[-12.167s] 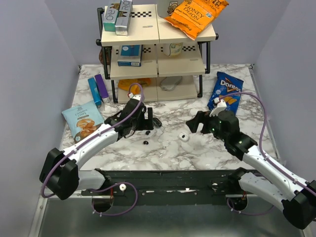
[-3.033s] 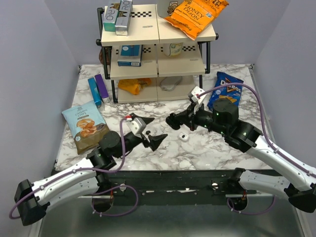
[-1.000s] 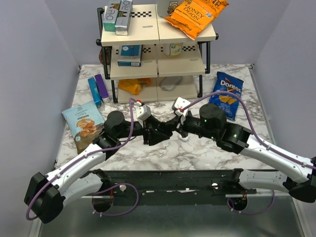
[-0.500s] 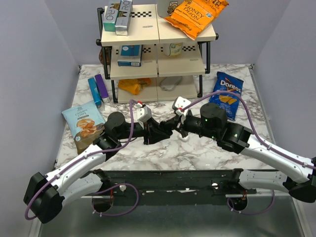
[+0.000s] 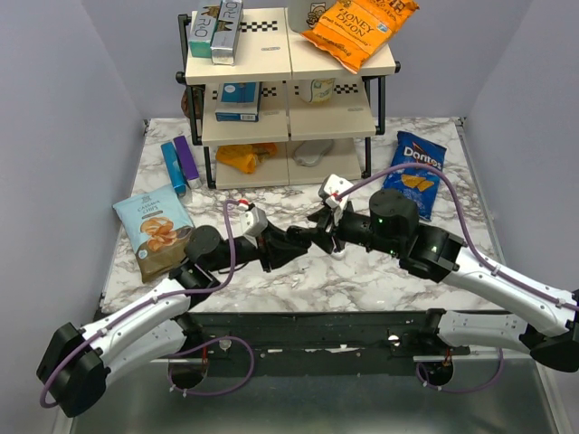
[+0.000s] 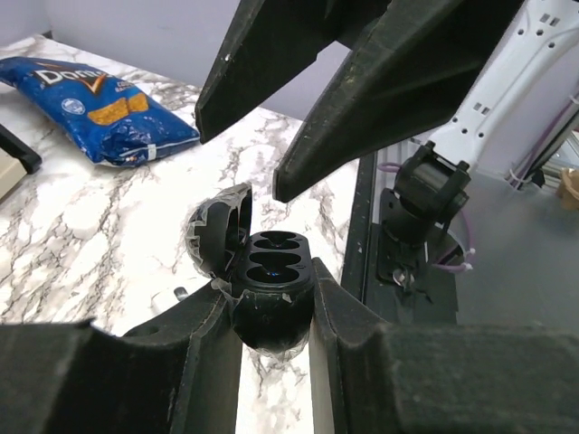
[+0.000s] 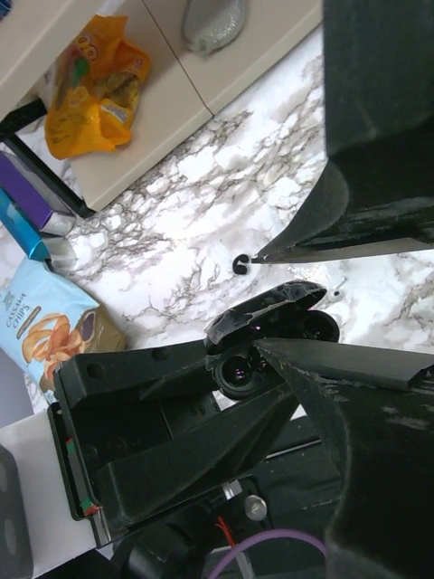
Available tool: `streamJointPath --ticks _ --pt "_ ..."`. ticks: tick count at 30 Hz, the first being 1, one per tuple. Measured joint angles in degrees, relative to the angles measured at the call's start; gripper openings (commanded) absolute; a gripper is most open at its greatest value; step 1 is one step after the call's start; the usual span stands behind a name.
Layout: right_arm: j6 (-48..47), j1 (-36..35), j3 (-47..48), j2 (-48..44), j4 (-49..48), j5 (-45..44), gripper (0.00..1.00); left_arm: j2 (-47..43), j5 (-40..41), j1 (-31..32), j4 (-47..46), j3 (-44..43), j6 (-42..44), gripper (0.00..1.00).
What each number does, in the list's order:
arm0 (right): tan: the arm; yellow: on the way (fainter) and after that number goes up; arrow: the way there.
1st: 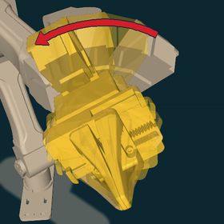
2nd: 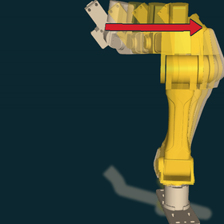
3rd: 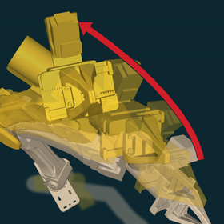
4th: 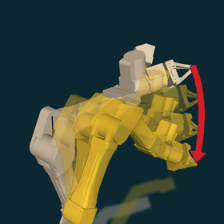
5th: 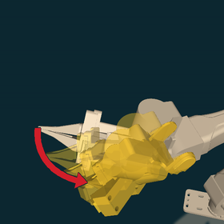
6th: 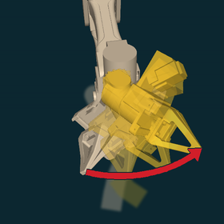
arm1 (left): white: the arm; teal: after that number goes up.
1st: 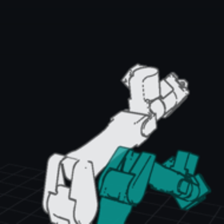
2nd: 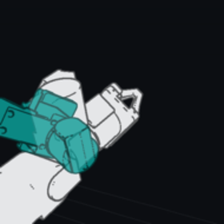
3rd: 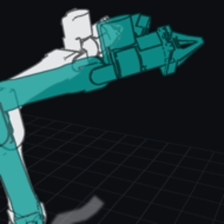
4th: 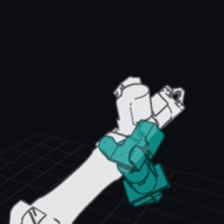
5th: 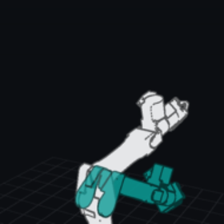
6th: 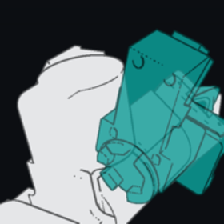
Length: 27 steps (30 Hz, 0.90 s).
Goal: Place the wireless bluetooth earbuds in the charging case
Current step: Open the charging case, then pick up the earbud from the center of the board.
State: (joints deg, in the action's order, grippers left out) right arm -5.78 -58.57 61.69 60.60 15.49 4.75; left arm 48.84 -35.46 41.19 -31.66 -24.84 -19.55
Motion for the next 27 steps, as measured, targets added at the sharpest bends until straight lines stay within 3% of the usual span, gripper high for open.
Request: streamJointPath --ticks 1,4,8,14,18,27 --pt "0.2 0.0 0.0 -0.1 -0.1 0.0 0.63 -0.2 1.1 0.5 -0.9 0.6 0.0 0.00" --pt "1.4 0.0 0.0 -0.5 -0.1 -0.9 0.67 -0.9 4.4 2.1 -4.4 2.4 0.1 0.00" --pt "4.7 0.5 -0.3 -2.4 -1.5 -4.7 0.66 -2.7 11.3 5.0 -11.6 7.8 0.2 0.00" --pt "13.5 6.8 -6.6 -5.3 -6.5 -12.0 0.61 -6.9 25.7 11.7 -20.1 17.5 2.4 0.00" --pt "15.4 7.7 -13.8 -1.7 -8.9 -12.8 0.56 -13.1 34.3 14.8 -17.5 19.3 3.9 0.00" --pt "18.8 7.7 -13.2 19.0 -10.2 -2.5 0.50 -29.5 54.9 18.2 -2.2 18.1 6.0 0.00"
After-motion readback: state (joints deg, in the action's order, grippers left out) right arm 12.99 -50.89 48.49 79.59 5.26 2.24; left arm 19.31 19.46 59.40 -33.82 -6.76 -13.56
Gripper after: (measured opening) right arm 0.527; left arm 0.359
